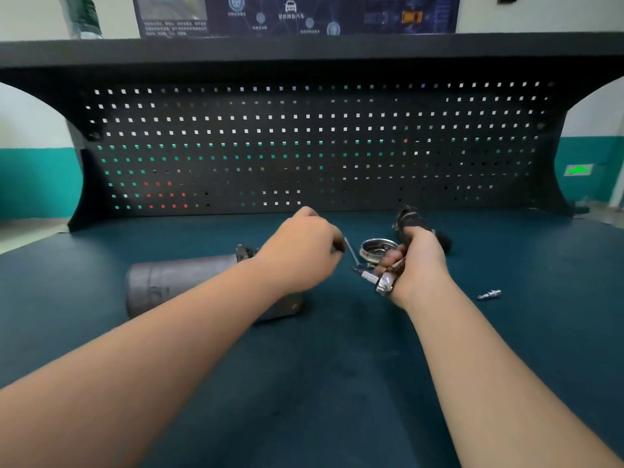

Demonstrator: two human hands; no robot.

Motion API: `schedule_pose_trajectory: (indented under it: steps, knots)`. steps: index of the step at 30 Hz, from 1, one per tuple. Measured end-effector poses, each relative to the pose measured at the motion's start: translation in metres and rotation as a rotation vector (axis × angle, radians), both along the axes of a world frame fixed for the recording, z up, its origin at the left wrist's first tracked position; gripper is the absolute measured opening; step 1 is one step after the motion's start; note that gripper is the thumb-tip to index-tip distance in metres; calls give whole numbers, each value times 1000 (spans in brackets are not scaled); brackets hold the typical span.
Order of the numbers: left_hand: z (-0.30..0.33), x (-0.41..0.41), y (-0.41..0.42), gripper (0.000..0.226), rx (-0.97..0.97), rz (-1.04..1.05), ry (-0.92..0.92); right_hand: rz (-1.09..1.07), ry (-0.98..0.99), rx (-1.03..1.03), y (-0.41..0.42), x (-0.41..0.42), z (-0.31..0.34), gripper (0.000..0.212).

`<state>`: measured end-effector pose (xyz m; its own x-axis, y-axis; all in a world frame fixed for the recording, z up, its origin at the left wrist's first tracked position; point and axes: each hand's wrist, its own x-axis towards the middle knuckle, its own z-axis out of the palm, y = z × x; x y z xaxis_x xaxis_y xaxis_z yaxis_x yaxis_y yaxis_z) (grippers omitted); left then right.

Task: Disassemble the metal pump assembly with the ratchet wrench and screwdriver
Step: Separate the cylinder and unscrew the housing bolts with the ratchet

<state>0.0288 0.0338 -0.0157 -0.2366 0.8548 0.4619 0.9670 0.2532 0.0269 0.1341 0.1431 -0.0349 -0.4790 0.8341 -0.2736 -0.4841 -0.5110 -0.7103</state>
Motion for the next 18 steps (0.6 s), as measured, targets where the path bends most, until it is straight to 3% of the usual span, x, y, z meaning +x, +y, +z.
schedule_pose_trajectory:
  steps: [2,5,7,12,18]
  knots:
    - [9,-25,-45,30,-81,30,13,71,71,24,-14,-6,5,33]
    - [10,-58,-97,81,-353,211,-88,102,113,125,-34,-15,9,28]
    - [-2,-68,-109,96,-431,284,-105,114,110,254,-46,-17,10,33]
    - [-23,-72,-98,86,-263,346,1,134,135,346,-57,-10,14,70]
    - [-32,-53,-88,82,-147,331,66,245,348,224,-58,-4,17,65]
